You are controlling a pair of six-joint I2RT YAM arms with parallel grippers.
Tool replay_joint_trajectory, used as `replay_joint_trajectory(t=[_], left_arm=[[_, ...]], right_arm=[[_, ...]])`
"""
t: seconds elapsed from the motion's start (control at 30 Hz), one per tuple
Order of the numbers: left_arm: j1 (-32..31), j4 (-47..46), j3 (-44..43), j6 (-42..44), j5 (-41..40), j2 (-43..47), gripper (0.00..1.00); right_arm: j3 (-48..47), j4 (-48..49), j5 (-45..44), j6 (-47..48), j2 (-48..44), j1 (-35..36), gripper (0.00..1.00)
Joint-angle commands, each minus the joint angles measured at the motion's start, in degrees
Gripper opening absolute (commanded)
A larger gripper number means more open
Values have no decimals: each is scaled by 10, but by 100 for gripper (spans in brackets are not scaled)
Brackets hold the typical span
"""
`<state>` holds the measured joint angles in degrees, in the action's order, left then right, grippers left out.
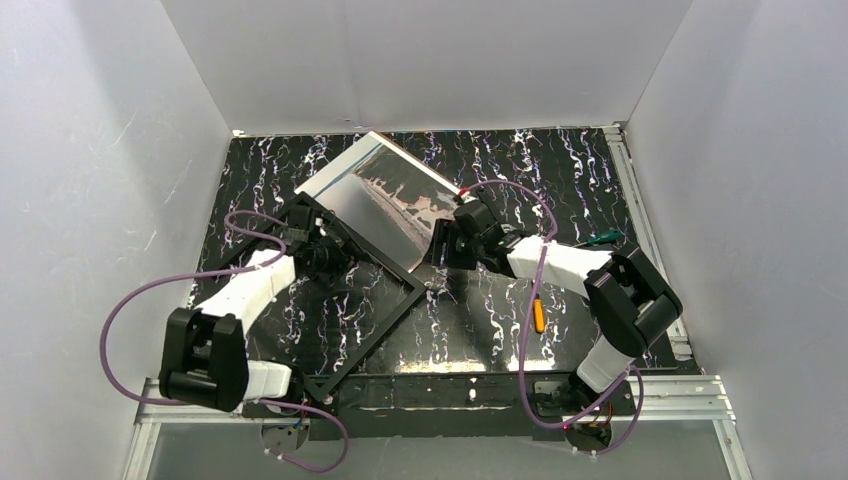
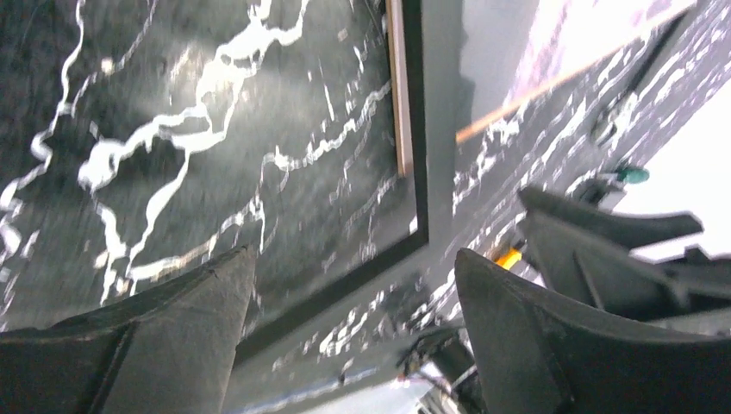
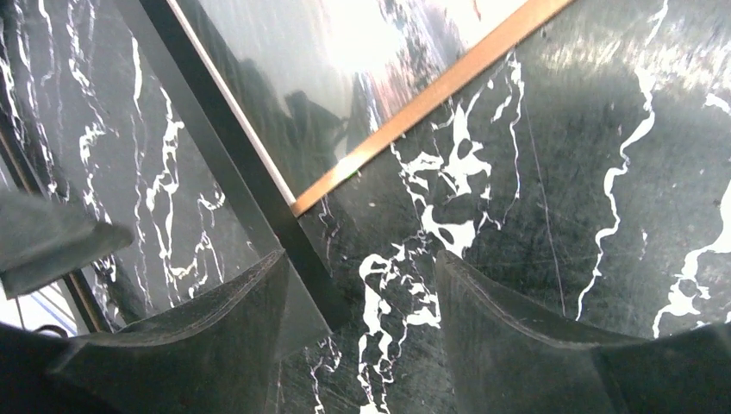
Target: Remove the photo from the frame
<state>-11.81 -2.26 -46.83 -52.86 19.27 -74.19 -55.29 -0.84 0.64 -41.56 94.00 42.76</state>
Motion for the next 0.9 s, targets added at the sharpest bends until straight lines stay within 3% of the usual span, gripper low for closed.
replay_joint_trajectory(t=[0.0, 0.17, 0.33, 0.6, 0.87], left_arm=[[-28, -207, 70, -78, -43, -33, 87], [-80, -249, 64, -39, -100, -75, 90], [-100, -370, 95, -66, -120, -132, 90], [-111, -495, 90, -124, -120, -237, 82], [-144, -509, 53, -173, -114, -305, 80]], right_arm=[[19, 34, 33, -17, -14, -8, 70], [33, 96, 138, 34, 3, -9, 69], [79, 150, 177, 50, -6, -8, 69], [118, 101, 71, 50, -55, -15, 69], [225, 114, -3, 21, -177, -72, 70]])
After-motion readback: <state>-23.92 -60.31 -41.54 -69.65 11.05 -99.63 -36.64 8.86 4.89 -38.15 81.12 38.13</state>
